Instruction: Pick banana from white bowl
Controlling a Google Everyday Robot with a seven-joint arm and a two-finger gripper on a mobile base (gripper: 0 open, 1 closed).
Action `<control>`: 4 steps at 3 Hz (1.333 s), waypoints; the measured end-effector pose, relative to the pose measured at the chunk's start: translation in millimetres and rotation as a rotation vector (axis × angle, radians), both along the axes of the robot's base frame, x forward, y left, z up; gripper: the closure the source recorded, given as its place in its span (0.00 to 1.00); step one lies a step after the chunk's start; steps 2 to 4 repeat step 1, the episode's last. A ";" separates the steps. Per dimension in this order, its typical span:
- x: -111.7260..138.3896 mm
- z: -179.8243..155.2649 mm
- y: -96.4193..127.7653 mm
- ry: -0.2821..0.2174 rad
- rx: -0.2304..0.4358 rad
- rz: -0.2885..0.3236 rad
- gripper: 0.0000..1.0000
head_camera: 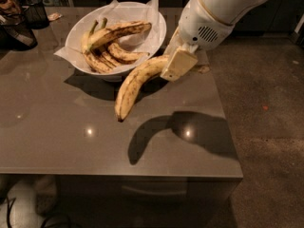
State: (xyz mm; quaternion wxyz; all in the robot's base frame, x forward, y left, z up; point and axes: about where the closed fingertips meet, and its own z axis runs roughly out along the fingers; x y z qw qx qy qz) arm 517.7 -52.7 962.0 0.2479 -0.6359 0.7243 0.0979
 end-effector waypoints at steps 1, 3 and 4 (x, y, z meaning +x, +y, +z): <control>-28.4 8.6 -0.8 -0.018 0.005 -0.023 1.00; -28.4 8.6 -0.8 -0.018 0.005 -0.023 1.00; -28.4 8.6 -0.8 -0.018 0.005 -0.023 1.00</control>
Offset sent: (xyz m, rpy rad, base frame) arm 0.0000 0.0000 0.0000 0.0000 0.0000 0.0000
